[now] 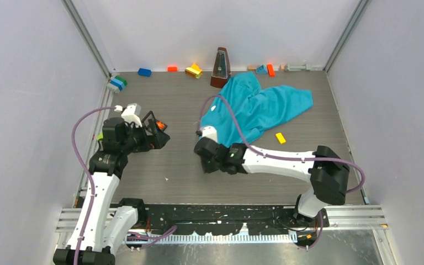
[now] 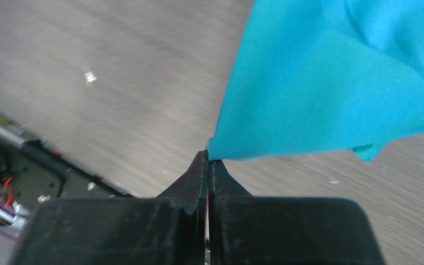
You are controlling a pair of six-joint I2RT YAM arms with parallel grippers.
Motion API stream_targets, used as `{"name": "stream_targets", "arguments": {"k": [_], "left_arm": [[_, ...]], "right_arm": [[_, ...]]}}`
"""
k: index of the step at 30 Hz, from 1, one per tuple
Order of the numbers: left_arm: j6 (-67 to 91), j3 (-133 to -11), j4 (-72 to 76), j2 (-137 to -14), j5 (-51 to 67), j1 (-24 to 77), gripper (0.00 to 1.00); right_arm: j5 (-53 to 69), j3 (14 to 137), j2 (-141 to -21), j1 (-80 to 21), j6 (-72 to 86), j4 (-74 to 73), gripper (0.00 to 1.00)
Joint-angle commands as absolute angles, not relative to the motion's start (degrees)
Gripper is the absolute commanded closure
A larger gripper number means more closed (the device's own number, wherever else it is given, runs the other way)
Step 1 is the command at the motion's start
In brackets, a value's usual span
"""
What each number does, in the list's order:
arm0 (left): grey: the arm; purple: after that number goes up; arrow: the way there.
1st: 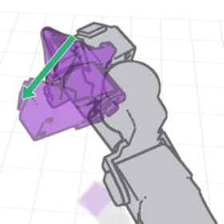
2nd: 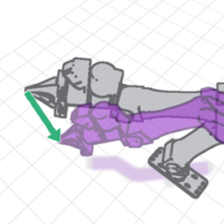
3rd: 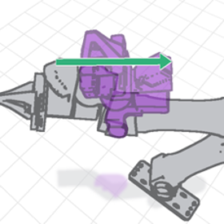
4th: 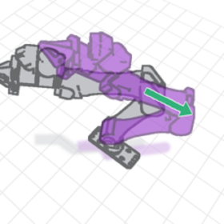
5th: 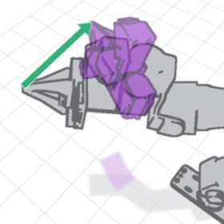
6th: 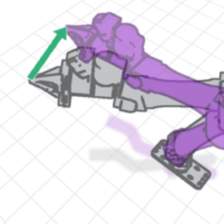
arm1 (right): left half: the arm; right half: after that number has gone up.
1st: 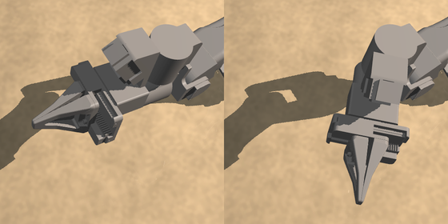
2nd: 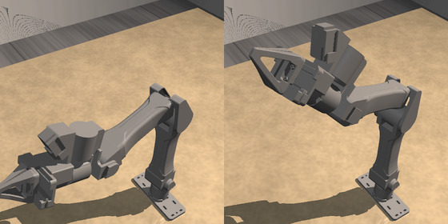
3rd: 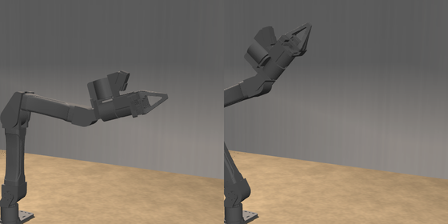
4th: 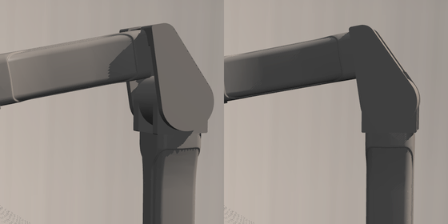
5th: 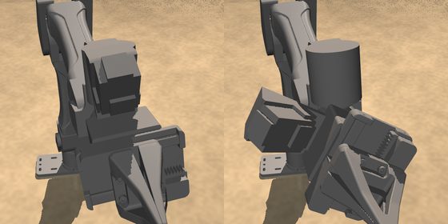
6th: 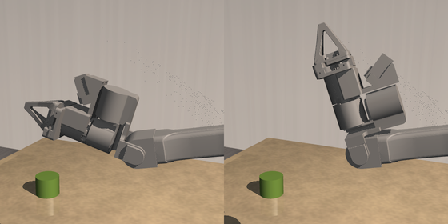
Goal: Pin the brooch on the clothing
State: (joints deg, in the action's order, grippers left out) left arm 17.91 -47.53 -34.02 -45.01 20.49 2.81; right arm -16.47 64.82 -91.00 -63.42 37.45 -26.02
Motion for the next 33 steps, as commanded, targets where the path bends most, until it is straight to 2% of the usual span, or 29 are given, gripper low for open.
{"name": "stream_targets", "arguments": {"k": [1,2,4,5,8,10,12,14,17,23,26,33], "left_arm": [[27.70,-41.31,-27.91,-42.56,24.21,6.17,0.10],[29.29,-39.68,-27.35,-41.60,23.42,7.81,0.10],[31.80,-37.08,-26.76,-40.11,20.61,11.59,0.10],[32.96,-35.91,-26.66,-39.66,19.30,13.68,0.10],[36.47,-32.23,-25.17,-39.16,15.36,20.30,0.10],[38.89,-29.43,-23.67,-39.31,13.37,23.44,0.10],[42.20,-26.17,-21.20,-39.86,12.20,26.19,0.10],[45.40,-23.30,-18.12,-40.64,11.53,29.04,0.12],[48.13,-20.77,-15.58,-42.94,7.94,34.37,0.23],[50.70,-19.61,-12.41,-47.96,-3.71,44.19,0.28],[51.35,-20.00,-9.41,-52.25,-4.23,46.13,0.28],[51.23,-22.63,-7.65,-60.08,-6.79,49.74,0.41]], "right_arm": [[-19.35,70.35,-92.77,-68.02,41.11,-20.06,0.99],[-19.74,70.78,-92.25,-68.22,41.13,-19.92,0.99],[-21.75,70.61,-90.42,-68.28,40.80,-19.99,0.87],[-22.65,70.17,-89.60,-68.24,40.53,-20.62,0.73],[-28.36,68.78,-84.71,-68.03,38.99,-23.10,0.50],[-31.44,66.80,-81.63,-67.08,38.82,-25.88,0.42],[-32.96,63.16,-78.33,-64.96,39.54,-27.59,0.37],[-32.61,59.43,-74.64,-61.55,40.72,-28.59,0.36],[-29.98,54.75,-68.04,-54.62,41.59,-28.71,0.35],[-29.14,49.73,-58.81,-45.31,39.29,-31.41,0.32],[-29.62,48.48,-56.60,-42.47,38.74,-33.45,0.32],[-29.49,45.90,-53.47,-40.16,38.74,-35.38,0.32]]}}
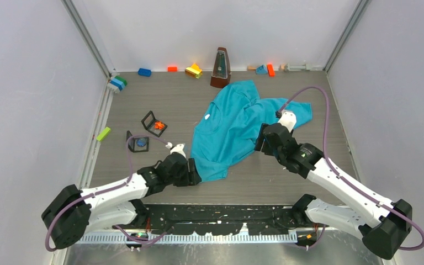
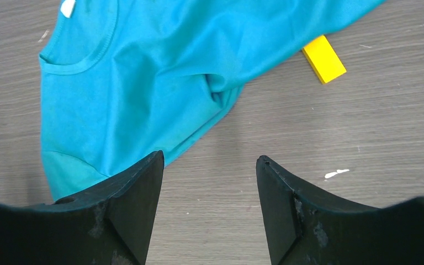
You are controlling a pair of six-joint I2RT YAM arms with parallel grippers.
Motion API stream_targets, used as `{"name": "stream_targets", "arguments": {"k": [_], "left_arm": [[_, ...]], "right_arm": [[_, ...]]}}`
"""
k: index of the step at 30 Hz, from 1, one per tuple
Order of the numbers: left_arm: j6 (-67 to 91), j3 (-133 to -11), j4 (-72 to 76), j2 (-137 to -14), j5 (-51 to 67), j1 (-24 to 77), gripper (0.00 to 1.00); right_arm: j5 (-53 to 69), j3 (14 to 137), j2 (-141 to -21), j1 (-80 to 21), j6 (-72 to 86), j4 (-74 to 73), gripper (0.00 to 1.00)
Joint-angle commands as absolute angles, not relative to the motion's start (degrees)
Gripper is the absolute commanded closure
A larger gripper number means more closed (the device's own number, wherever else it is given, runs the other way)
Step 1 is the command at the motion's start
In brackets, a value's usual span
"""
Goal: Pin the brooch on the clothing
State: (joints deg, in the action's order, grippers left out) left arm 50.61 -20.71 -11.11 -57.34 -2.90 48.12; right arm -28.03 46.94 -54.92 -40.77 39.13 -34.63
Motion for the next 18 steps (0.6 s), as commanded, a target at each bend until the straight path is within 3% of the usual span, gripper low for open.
{"name": "stream_targets", "arguments": {"k": [1,12,16,18], "left_arm": [[51.36,-22.74,-7.45,-60.56,-7.24,50.02,0.45],[53.72,-24.23,-1.97,-64.55,-2.37,51.59,0.82],[47.64,-34.02,-6.55,-63.67,0.52,50.91,1.00],[41.16,-42.45,-12.70,-63.51,2.89,49.61,1.00]], "right_arm": [[-29.37,45.45,-53.27,-39.99,38.80,-35.40,0.32],[-30.64,44.37,-52.18,-39.31,39.10,-36.35,0.32],[-32.14,46.23,-51.52,-39.02,38.59,-38.51,0.23],[-33.28,47.92,-50.98,-39.02,38.45,-40.59,0.22]]}}
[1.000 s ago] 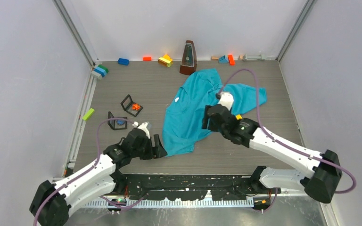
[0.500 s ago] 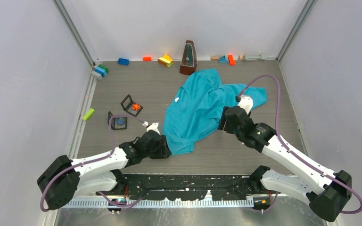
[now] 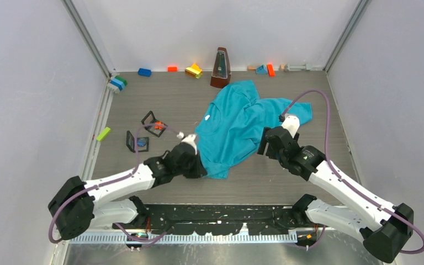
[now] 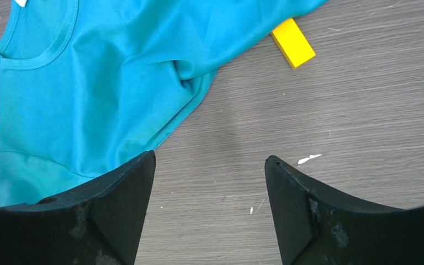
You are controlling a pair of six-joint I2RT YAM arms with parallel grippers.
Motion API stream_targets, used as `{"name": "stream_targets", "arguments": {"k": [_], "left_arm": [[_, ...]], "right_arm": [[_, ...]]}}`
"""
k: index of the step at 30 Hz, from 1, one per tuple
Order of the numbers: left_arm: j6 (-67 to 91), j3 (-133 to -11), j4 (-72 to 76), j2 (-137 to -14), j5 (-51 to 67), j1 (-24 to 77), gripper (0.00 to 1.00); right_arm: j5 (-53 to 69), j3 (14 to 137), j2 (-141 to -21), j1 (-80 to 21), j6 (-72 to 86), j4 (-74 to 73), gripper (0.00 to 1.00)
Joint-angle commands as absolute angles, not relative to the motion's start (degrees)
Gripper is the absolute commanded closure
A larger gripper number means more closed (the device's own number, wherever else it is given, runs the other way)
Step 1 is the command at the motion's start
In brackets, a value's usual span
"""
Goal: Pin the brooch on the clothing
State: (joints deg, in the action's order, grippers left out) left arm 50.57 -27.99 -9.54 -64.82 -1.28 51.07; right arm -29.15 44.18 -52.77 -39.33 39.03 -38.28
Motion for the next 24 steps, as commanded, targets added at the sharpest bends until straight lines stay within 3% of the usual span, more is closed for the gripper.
{"name": "stream_targets", "arguments": {"k": [1,8,13,16,19,24], "left_arm": [[38.82,-46.53,-15.44,-63.36,4.11,48.19,1.00],[29.37,-65.08,-25.88,-59.31,15.10,33.36,1.00],[20.93,-64.94,-32.31,-55.08,6.80,28.68,1.00],[15.90,-62.33,-33.52,-53.21,-1.33,28.04,1.00],[13.26,-61.51,-34.60,-52.40,-6.37,27.95,1.00],[12.01,-61.51,-33.97,-51.48,-4.51,27.95,1.00]], "right_arm": [[-33.74,49.11,-50.80,-39.02,38.27,-41.90,0.21],[-38.08,52.06,-47.90,-39.02,38.43,-46.91,0.20],[-39.01,48.52,-47.89,-39.02,40.78,-45.11,0.14],[-38.10,45.14,-49.86,-38.59,40.86,-39.89,0.05],[-31.28,43.22,-53.86,-32.80,40.41,-34.57,0.01],[-15.00,40.01,-63.07,-15.60,40.03,-22.67,0.04]]}}
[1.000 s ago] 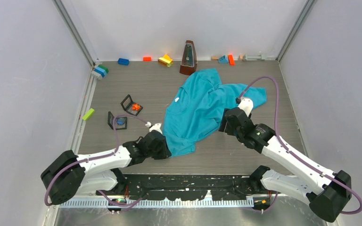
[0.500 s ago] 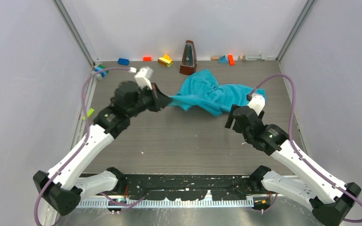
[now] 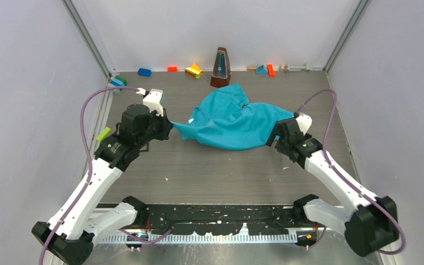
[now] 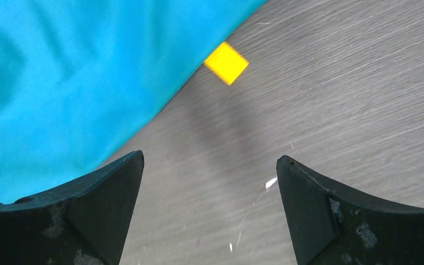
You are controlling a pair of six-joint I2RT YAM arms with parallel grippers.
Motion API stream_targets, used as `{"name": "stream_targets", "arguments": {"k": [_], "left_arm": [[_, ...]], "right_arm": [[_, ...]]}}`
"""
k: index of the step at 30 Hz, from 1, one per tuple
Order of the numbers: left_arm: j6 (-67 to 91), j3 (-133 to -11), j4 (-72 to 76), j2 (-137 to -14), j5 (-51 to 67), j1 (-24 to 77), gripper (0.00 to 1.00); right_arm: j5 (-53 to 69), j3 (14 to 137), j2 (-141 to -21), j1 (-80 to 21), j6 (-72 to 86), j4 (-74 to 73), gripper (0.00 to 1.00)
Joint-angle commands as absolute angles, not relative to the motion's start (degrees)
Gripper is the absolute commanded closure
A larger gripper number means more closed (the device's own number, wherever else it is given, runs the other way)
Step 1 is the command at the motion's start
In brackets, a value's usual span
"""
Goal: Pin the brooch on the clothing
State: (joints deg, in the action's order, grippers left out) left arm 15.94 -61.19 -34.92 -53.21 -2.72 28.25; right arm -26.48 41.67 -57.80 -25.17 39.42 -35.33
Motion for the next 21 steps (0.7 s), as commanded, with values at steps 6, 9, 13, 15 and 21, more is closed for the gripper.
{"name": "stream_targets", "arguments": {"k": [6,9,13,15,21], "left_arm": [[11.44,-61.24,-34.87,-52.15,-3.01,27.95,1.00],[11.32,-61.12,-34.98,-52.12,-2.83,27.95,1.00],[11.60,-60.84,-34.66,-52.18,-1.96,27.86,1.00],[11.60,-60.89,-34.80,-52.38,-1.92,27.66,1.00],[11.82,-60.66,-34.80,-52.50,-0.99,26.51,1.00]], "right_arm": [[-13.97,42.91,-75.88,-9.34,37.83,-14.84,0.09],[-15.81,45.79,-81.19,-8.76,36.26,-14.51,0.11],[-19.66,49.37,-88.00,-8.49,33.90,-14.50,0.13],[-20.49,51.25,-90.71,-8.44,33.29,-14.46,0.16],[-18.83,53.66,-96.42,-8.27,32.89,-12.52,0.28]]}}
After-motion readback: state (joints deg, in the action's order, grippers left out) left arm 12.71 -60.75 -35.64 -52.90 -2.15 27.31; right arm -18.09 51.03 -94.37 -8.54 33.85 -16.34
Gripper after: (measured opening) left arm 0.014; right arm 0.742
